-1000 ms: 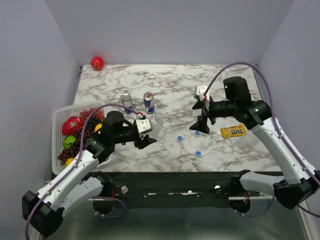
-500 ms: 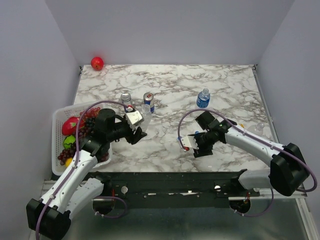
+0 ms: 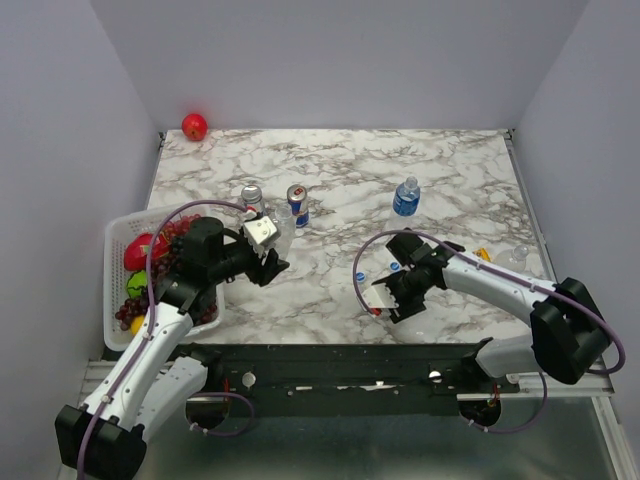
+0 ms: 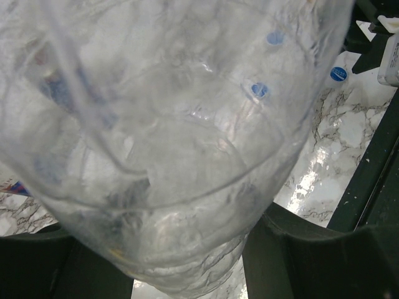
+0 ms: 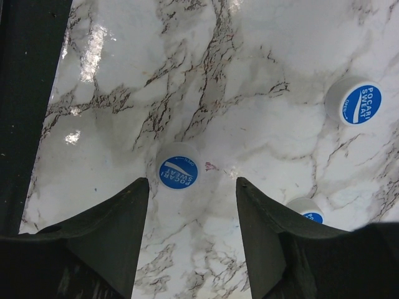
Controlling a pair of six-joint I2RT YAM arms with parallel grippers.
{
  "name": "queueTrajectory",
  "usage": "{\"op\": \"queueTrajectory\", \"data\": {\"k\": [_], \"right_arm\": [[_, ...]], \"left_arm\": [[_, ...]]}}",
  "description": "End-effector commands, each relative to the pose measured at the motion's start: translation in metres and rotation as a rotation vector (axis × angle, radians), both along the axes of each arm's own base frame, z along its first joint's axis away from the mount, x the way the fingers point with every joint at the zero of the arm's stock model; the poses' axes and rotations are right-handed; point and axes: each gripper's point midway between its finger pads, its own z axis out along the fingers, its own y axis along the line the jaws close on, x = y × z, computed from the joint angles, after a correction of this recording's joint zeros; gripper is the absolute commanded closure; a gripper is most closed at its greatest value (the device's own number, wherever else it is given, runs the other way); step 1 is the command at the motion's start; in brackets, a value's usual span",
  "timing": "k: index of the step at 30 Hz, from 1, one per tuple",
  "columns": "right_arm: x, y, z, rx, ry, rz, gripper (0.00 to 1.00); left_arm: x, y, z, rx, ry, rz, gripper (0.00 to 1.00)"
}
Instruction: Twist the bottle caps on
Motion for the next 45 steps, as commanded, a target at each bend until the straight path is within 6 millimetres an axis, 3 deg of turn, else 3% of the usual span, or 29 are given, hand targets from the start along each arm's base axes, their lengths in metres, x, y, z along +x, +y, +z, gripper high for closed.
{"op": "queueTrajectory", "data": {"k": [1,20,45], "right_arm": [[-0.016,-0.003,-0.008,-0.011,0.042,0.053,0.35],[-0.015,0.009,-0.021,0.018,0.007,0.045,0.53],[-0.020,-0.006,-0.030,-0.047,0.035,-0.015,0.55]], "left_arm": [[0.004,0.000,0.002,-0.025,-0.003,0.015,1.00],[0.008,-0.001,-0.002,-0.035,0.010,0.022,1.00],[0.013,-0.008,-0.007,-0.031,0.017,-0.015,1.00]]}}
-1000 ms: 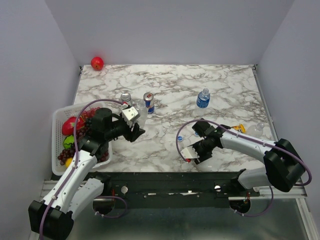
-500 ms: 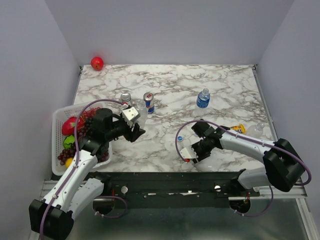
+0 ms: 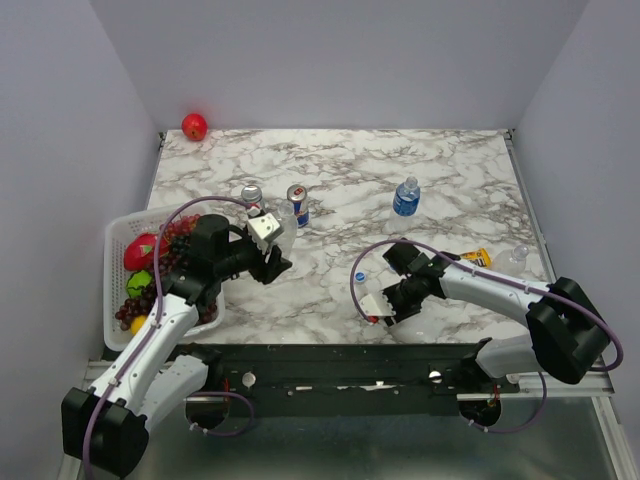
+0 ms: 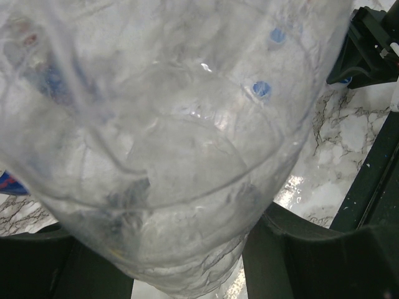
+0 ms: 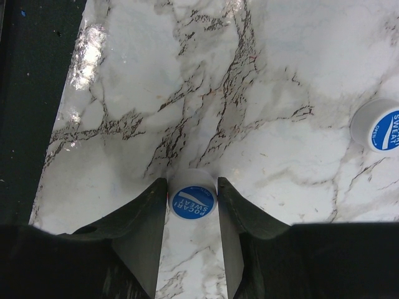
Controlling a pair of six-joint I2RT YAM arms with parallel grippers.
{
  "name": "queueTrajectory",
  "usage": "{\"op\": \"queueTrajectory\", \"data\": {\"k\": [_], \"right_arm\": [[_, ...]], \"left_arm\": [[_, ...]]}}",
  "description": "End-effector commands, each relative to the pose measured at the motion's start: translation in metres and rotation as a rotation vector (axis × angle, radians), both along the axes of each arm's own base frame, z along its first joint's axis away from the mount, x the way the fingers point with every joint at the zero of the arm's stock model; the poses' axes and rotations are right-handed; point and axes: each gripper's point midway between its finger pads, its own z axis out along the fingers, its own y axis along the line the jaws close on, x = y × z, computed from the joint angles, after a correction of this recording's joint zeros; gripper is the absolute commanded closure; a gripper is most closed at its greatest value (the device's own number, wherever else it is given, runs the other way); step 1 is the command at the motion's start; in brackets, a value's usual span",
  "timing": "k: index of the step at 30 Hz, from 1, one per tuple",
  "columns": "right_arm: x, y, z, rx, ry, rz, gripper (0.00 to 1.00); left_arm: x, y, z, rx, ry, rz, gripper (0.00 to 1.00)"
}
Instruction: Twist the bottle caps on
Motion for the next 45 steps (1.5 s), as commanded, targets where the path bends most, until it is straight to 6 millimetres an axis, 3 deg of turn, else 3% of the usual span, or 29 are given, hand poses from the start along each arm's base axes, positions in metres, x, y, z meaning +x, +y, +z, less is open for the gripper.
{"op": "queueTrajectory", "data": {"k": [1,7,16,20,21,22,24,28,29,32,33,35,36,40,43,45], "right_arm": [[-0.008,-0.010,-0.008,-0.050,0.040,-0.024,0.55],[-0.006,-0.014,-0.012,-0.077,0.041,-0.039,0.50],[-0.004,-0.022,-0.012,-0.103,0.063,-0.060,0.59],[-0.009,-0.032,-0.013,-0.131,0.091,-0.063,0.55],[-0.010,-0.034,-0.016,-0.142,0.102,-0.059,0.58],[-0.008,-0.035,-0.014,-0.148,0.109,-0.060,0.73],[-0.002,-0.034,-0.007,-0.153,0.129,-0.102,0.81],[0.022,-0.005,0.072,0.047,0.164,-0.206,0.86],[0.022,0.005,0.106,0.109,0.177,-0.198,0.86],[0.014,0.019,0.158,0.211,0.200,-0.212,0.86],[0.021,0.027,0.187,0.257,0.170,-0.230,0.86],[0.017,0.032,0.212,0.267,0.189,-0.247,0.86],[0.022,0.038,0.239,0.313,0.156,-0.262,0.86],[0.020,0.044,0.274,0.323,0.101,-0.261,0.85],[0.012,0.047,0.291,0.297,0.090,-0.236,0.84],[0.007,0.052,0.290,0.268,0.080,-0.218,0.83]], "left_arm": [[0.004,-0.004,0.009,-0.018,-0.038,-0.029,1.00],[0.002,-0.006,0.006,-0.020,-0.023,-0.048,1.00],[0.001,-0.012,0.005,-0.021,0.000,-0.085,1.00],[-0.006,-0.016,0.000,-0.006,0.019,-0.129,1.00],[-0.007,-0.018,-0.005,0.005,0.028,-0.143,1.00],[-0.011,-0.019,-0.010,0.021,0.046,-0.159,1.00],[-0.015,-0.021,-0.024,0.109,0.032,-0.219,1.00],[-0.021,-0.024,-0.035,0.240,0.033,-0.327,1.00],[-0.021,-0.029,-0.035,0.248,0.021,-0.352,1.00],[-0.022,-0.052,-0.029,0.186,-0.014,-0.410,1.00],[-0.026,-0.061,-0.031,0.158,-0.007,-0.426,1.00],[-0.028,-0.077,-0.035,0.106,-0.061,-0.472,1.00],[-0.030,-0.084,-0.041,0.092,-0.066,-0.484,1.00],[-0.032,-0.119,-0.041,-0.050,-0.135,-0.481,1.00],[-0.029,-0.133,-0.040,-0.084,-0.185,-0.472,1.00],[-0.032,-0.139,-0.039,-0.121,-0.190,-0.461,1.00]]}}
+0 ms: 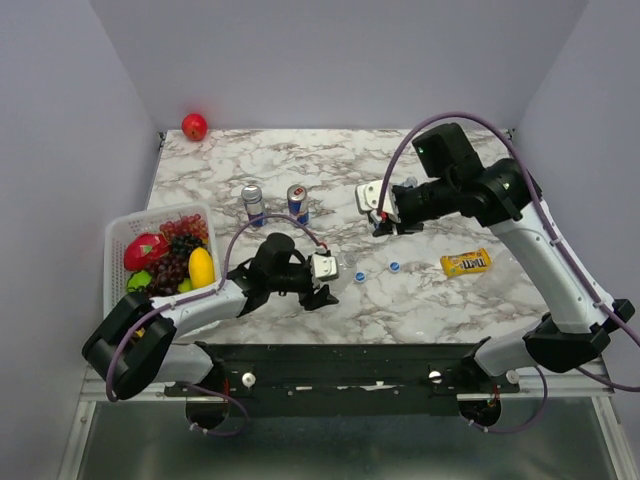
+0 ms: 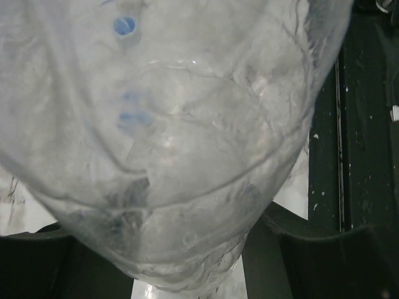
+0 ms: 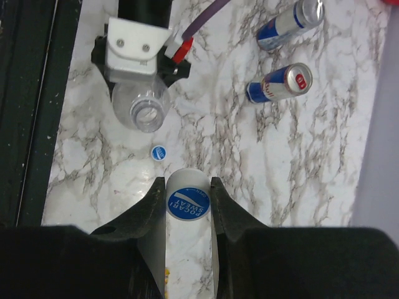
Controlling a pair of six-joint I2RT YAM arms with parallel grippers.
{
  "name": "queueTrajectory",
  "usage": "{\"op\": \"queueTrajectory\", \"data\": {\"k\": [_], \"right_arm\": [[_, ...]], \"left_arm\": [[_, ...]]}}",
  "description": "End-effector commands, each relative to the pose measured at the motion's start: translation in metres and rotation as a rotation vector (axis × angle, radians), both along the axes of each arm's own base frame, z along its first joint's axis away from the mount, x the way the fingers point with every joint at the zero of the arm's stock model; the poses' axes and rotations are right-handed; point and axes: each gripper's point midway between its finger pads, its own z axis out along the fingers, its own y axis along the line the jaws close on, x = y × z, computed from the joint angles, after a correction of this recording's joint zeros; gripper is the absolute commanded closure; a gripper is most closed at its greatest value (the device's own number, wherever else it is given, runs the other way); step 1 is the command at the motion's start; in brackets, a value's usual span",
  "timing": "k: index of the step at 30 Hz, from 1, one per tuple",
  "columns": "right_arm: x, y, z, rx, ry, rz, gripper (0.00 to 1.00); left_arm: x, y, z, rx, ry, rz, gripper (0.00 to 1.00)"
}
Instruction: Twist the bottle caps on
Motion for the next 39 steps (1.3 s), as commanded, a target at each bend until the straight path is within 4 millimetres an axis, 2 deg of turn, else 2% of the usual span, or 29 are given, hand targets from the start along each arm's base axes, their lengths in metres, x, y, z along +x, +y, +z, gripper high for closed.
{"op": "queueTrajectory", "data": {"k": [1,4,6,10,13,20,26,33,39], "right_arm": [[-0.042,-0.016,-0.019,-0.168,0.156,0.006,0.83],[-0.056,-0.011,-0.026,-0.226,0.114,0.061,0.82],[-0.066,-0.010,-0.037,-0.274,0.099,0.112,0.82],[-0.068,-0.007,-0.053,-0.331,0.109,0.129,0.82],[-0.066,0.000,-0.053,-0.328,0.117,0.144,0.82],[-0.067,0.015,-0.054,-0.334,0.125,0.166,0.81],[-0.076,0.020,-0.062,-0.358,0.131,0.208,0.80],[-0.077,0.028,-0.066,-0.383,0.112,0.239,0.80],[-0.082,0.026,-0.070,-0.395,0.110,0.264,0.78]], "left_arm": [[0.015,-0.032,0.048,-0.241,-0.161,0.025,1.00],[0.012,-0.034,0.047,-0.269,-0.162,0.032,1.00],[0.008,-0.033,0.042,-0.268,-0.154,0.026,1.00],[0.001,-0.025,0.024,-0.232,-0.164,0.011,1.00],[-0.002,-0.019,0.016,-0.204,-0.173,0.011,1.00],[-0.006,-0.016,0.014,-0.189,-0.203,-0.010,1.00],[-0.011,-0.013,0.012,-0.180,-0.239,-0.033,1.00],[-0.014,-0.011,0.013,-0.175,-0.242,-0.037,1.00],[-0.011,-0.010,0.012,-0.162,-0.244,-0.026,1.00]]}}
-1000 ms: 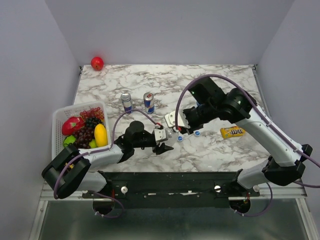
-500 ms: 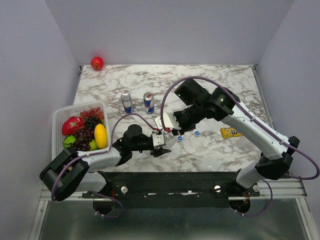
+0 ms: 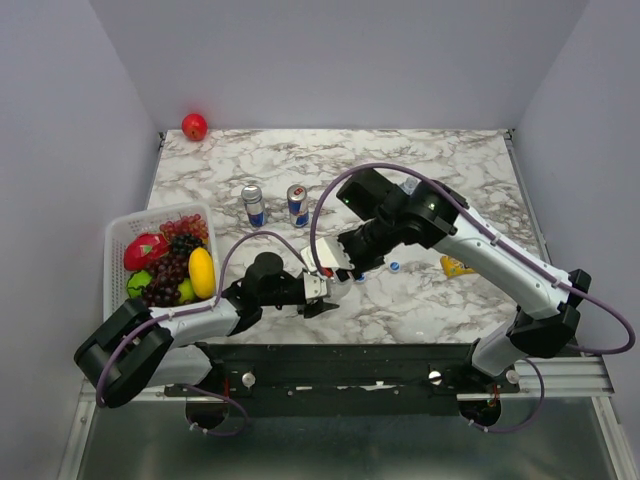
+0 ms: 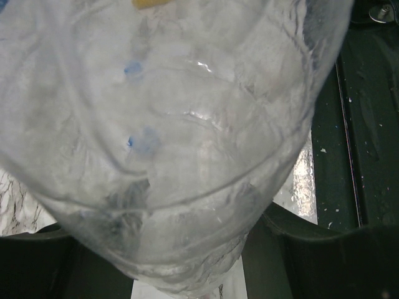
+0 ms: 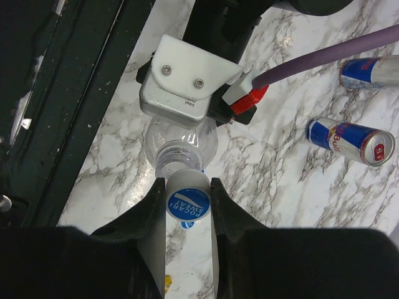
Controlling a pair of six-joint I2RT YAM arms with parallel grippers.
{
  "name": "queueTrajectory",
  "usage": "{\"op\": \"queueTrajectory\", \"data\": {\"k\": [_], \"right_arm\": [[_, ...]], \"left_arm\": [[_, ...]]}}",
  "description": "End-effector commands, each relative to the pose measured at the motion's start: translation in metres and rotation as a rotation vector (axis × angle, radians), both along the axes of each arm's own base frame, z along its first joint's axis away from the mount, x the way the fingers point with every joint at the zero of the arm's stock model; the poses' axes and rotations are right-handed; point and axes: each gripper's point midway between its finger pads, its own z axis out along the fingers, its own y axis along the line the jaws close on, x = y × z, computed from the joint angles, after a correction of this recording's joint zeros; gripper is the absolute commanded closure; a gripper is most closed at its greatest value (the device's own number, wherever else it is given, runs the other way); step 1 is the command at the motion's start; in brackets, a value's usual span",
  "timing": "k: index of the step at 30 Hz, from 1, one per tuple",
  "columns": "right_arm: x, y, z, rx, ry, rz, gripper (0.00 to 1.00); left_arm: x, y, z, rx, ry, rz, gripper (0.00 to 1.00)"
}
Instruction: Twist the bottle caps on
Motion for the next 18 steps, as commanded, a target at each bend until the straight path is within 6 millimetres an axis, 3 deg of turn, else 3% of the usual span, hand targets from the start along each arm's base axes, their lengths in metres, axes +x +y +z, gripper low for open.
{"op": "queueTrajectory", "data": {"k": [1,11,18], "right_arm": [[-0.025,-0.037,-0.017,-0.172,0.078,0.026,0.78],[-0.034,-0.046,-0.028,-0.202,0.113,0.025,0.79],[-0.024,-0.043,-0.033,-0.213,0.084,-0.004,0.79]], "left_arm": [[0.004,0.000,0.009,-0.009,-0.045,0.016,1.00],[0.012,-0.002,0.013,-0.014,-0.034,0.050,1.00],[0.014,-0.006,0.020,-0.031,-0.044,0.048,1.00]]}}
